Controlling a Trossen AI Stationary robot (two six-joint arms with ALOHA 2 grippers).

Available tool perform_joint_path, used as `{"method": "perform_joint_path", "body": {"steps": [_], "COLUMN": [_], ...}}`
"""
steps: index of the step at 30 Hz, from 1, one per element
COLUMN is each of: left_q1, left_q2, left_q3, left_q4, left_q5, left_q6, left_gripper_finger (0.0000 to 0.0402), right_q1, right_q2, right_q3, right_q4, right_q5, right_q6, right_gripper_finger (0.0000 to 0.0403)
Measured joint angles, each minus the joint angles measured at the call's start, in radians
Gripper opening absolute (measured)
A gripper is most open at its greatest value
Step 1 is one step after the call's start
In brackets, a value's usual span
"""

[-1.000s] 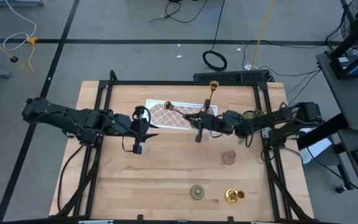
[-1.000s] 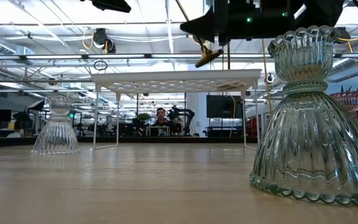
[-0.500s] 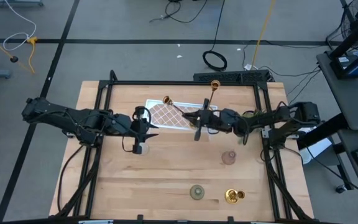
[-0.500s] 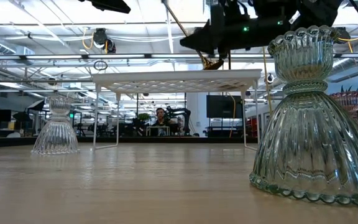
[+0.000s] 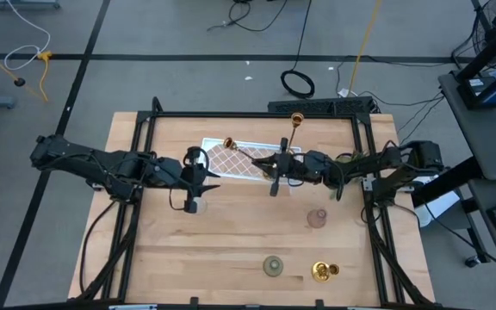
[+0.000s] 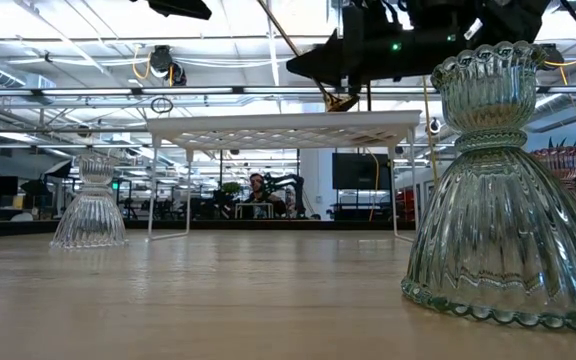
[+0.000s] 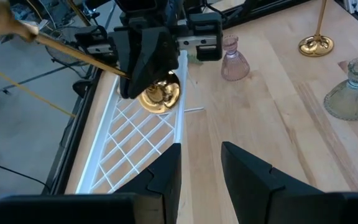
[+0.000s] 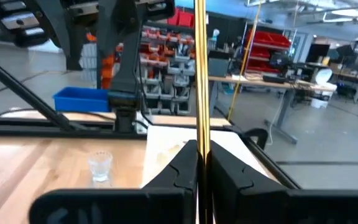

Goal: Pick & Place candle stick holders
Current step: Put the left gold candle holder on the shelf

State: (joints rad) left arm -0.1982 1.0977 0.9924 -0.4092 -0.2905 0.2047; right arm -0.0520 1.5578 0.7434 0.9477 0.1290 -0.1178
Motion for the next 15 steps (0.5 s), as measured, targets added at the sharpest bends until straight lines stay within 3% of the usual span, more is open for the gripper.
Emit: {"method": "perform_joint_path", "body": {"steps": [8, 15], "left_q1": [0.002, 0.002], "left_q2": [0.000, 0.000], "left_q3": [0.000, 0.000], "left_q4": [0.003, -0.006], "left_q5": [-0.001, -0.001], "left_q6": [-0.003, -0.027], "left_gripper_finger": [0.0120, 0.0120], "right_q1": [0.001, -0.001], "right_q2": [0.123, 0.139], "right_q3": [0.078, 0.092], "right_q4": [0.094, 0.095], "right_q5": [0.002, 0.006], "right_q6": [-0.018, -0.022], "right_gripper_finger": [0.0011, 0.0011]}}
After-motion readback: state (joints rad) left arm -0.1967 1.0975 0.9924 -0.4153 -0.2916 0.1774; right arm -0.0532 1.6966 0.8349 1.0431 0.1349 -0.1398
